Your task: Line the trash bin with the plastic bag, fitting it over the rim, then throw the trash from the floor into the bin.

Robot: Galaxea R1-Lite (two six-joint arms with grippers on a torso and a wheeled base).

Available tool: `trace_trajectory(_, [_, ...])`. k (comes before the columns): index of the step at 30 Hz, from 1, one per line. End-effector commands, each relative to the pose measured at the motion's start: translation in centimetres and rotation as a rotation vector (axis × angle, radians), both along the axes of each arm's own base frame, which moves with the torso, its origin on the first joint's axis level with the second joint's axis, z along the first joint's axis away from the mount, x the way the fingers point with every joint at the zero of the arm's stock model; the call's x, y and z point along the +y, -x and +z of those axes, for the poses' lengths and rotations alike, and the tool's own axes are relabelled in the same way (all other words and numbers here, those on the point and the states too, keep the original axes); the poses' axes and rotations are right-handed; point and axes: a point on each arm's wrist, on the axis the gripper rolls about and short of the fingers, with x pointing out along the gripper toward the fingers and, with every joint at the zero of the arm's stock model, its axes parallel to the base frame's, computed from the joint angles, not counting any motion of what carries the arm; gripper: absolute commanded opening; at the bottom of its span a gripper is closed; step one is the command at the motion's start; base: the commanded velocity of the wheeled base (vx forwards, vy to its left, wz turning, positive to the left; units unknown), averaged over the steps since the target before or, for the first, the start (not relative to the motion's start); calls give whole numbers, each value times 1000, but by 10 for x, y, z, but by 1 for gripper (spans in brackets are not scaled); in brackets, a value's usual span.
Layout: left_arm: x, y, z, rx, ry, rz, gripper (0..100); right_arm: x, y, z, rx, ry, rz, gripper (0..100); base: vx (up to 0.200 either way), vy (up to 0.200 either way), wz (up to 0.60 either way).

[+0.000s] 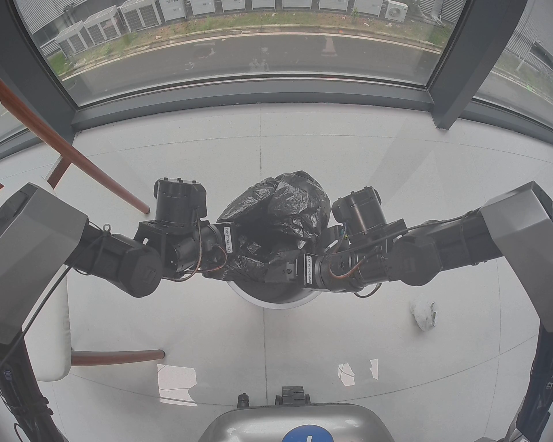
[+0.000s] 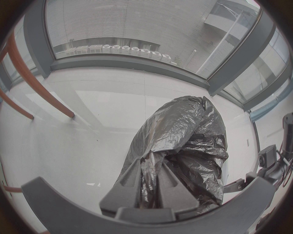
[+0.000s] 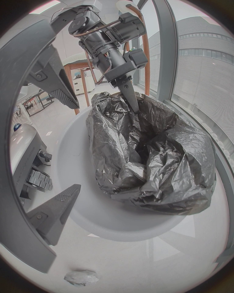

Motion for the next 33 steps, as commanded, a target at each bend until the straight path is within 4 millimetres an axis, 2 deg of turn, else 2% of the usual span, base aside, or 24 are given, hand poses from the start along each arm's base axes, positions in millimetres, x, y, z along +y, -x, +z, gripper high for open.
trace_trajectory(1, [-8, 5, -4, 27, 41, -2, 0, 4, -6, -6, 2, 2, 0, 100, 0, 0, 0])
trace_trajectory(2, [-14, 8, -5, 39, 74, -1, 0, 5, -7, -5, -4, -1, 1, 100, 0, 0, 0])
trace_trajectory(12, [-16, 8, -1, 32, 88, -3, 0, 6, -21, -15, -13, 9, -14, 100, 0, 0, 0])
trace_trajectory(21, [-15, 9, -1, 30, 84, -4, 0, -6, -35, -11, -31, -2, -57, 100, 0, 0, 0])
trace_trajectory(33, [-16, 8, 3, 19, 90, -6, 0, 2, -45, -24, -27, 2, -58, 100, 0, 0, 0])
